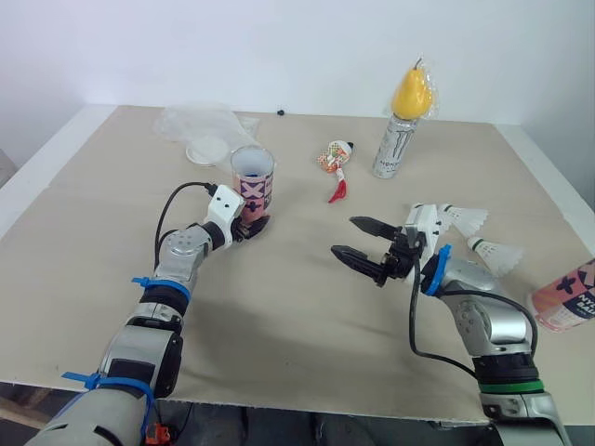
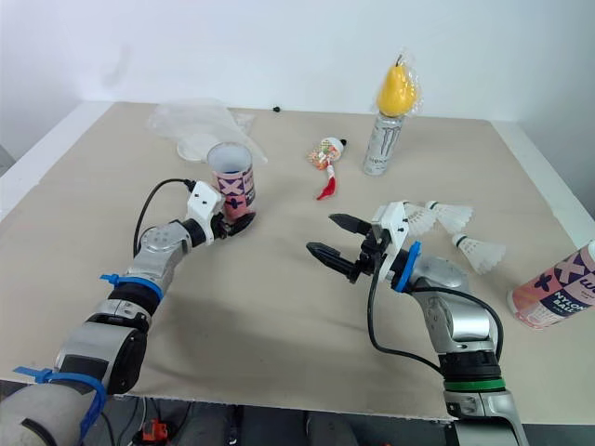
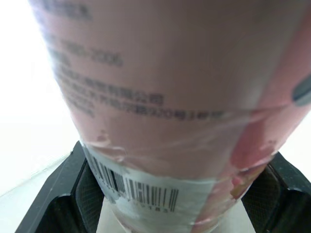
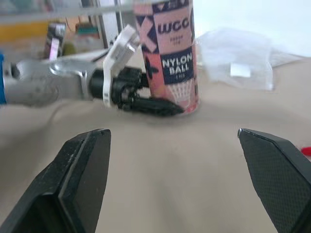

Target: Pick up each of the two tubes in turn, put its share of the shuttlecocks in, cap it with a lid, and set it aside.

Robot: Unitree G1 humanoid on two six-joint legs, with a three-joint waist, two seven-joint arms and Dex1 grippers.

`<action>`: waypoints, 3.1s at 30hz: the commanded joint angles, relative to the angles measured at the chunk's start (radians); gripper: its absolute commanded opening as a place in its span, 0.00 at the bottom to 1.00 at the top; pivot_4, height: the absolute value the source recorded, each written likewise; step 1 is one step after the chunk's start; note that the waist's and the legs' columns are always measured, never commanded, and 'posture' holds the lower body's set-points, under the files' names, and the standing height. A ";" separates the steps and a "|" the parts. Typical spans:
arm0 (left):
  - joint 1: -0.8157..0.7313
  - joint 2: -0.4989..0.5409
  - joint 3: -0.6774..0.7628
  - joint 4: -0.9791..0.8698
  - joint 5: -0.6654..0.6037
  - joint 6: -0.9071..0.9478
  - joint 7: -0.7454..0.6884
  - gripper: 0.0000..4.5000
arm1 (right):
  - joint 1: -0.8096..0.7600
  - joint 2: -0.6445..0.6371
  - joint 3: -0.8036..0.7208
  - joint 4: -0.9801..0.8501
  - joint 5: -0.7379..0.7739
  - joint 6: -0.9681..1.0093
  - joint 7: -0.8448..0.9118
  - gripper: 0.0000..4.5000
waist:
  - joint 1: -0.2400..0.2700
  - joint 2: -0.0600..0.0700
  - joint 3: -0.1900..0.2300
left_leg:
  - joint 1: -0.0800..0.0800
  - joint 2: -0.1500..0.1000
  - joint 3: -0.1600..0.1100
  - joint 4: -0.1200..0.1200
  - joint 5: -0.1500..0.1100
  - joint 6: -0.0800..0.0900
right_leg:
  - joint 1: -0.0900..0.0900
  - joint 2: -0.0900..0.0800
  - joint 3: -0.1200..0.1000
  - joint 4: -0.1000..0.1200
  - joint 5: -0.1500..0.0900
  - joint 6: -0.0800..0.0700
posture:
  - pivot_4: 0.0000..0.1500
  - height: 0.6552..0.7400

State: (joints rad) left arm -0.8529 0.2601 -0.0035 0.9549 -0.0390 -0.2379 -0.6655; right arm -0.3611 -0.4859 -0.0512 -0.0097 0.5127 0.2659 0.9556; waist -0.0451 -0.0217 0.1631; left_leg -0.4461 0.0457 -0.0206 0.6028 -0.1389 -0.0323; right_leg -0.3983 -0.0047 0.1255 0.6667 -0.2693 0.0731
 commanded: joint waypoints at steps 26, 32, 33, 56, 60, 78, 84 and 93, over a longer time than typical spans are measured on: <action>0.078 0.300 -0.475 -0.961 0.027 0.711 -0.724 0.74 | 0.465 0.047 -0.271 -0.530 0.026 0.170 -0.554 1.00 | -0.002 0.001 0.000 | 0.000 0.001 0.001 0.002 0.003 0.002 | -0.001 -0.001 0.000 0.001 -0.001 -0.008 | 1.00 1.00; 0.055 0.301 -0.504 -0.952 0.046 0.773 -0.707 0.74 | 0.335 0.020 -0.237 -0.378 -0.050 0.177 -0.605 1.00 | -0.003 0.001 0.000 | 0.000 0.002 0.001 0.002 0.003 0.003 | -0.002 0.000 0.000 0.001 -0.001 -0.008 | 1.00 1.00; 0.052 0.299 -0.507 -0.951 0.048 0.780 -0.701 0.74 | 0.306 0.015 -0.228 -0.340 -0.072 0.170 -0.605 1.00 | -0.003 0.001 0.000 | 0.000 0.002 0.001 0.002 0.003 0.003 | -0.002 0.000 0.000 0.001 -0.001 -0.008 | 1.00 1.00; 0.046 0.290 -0.499 -1.001 0.031 0.860 -0.616 0.74 | -0.121 0.042 -0.187 0.294 -0.263 0.024 -0.659 1.00 | -0.003 0.003 0.000 | -0.001 0.001 0.001 0.001 0.003 0.003 | -0.002 0.000 0.000 0.002 0.001 -0.003 | 1.00 1.00; 0.050 0.285 -0.501 -1.004 0.030 0.864 -0.609 0.73 | -0.177 0.052 -0.180 0.362 -0.274 0.001 -0.662 0.81 | -0.004 0.003 0.000 | -0.001 0.001 0.001 0.001 0.003 0.003 | -0.002 0.000 0.000 0.002 0.001 -0.002 | 1.00 1.00; 0.047 0.281 -0.494 -0.972 0.029 0.859 -0.589 0.73 | -0.177 -0.003 -0.135 0.190 -0.259 -0.003 -0.512 0.02 | -0.004 0.005 0.002 | -0.001 0.001 0.001 0.001 0.003 0.003 | -0.002 0.000 0.001 0.002 0.002 -0.002 | 1.00 1.00; 0.050 0.290 -0.496 -0.947 0.026 0.843 -0.597 0.73 | -0.097 -0.275 -0.155 -0.159 -0.154 -0.057 -0.143 0.02 | -0.001 0.010 0.004 | -0.002 0.000 0.000 0.001 0.003 0.003 | -0.002 0.000 0.001 0.001 0.000 0.000 | 1.00 1.00; 0.049 0.276 -0.501 -0.912 0.025 0.825 -0.598 0.73 | -0.052 -0.504 -0.176 -0.409 0.006 -0.078 0.182 0.02 | -0.002 0.010 0.004 | 0.000 0.001 0.001 0.003 0.003 0.003 | 0.000 0.000 0.001 0.001 -0.001 -0.005 | 1.00 1.00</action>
State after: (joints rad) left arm -0.7999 0.5326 -0.5029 0.0273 -0.0216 0.5861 -1.2711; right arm -0.4082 -0.9710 -0.2023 -0.3588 0.4837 0.1955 1.1051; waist -0.0473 -0.0117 0.1672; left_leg -0.4457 0.0463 -0.0199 0.6055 -0.1362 -0.0291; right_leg -0.3980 -0.0051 0.1261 0.6681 -0.2701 0.0680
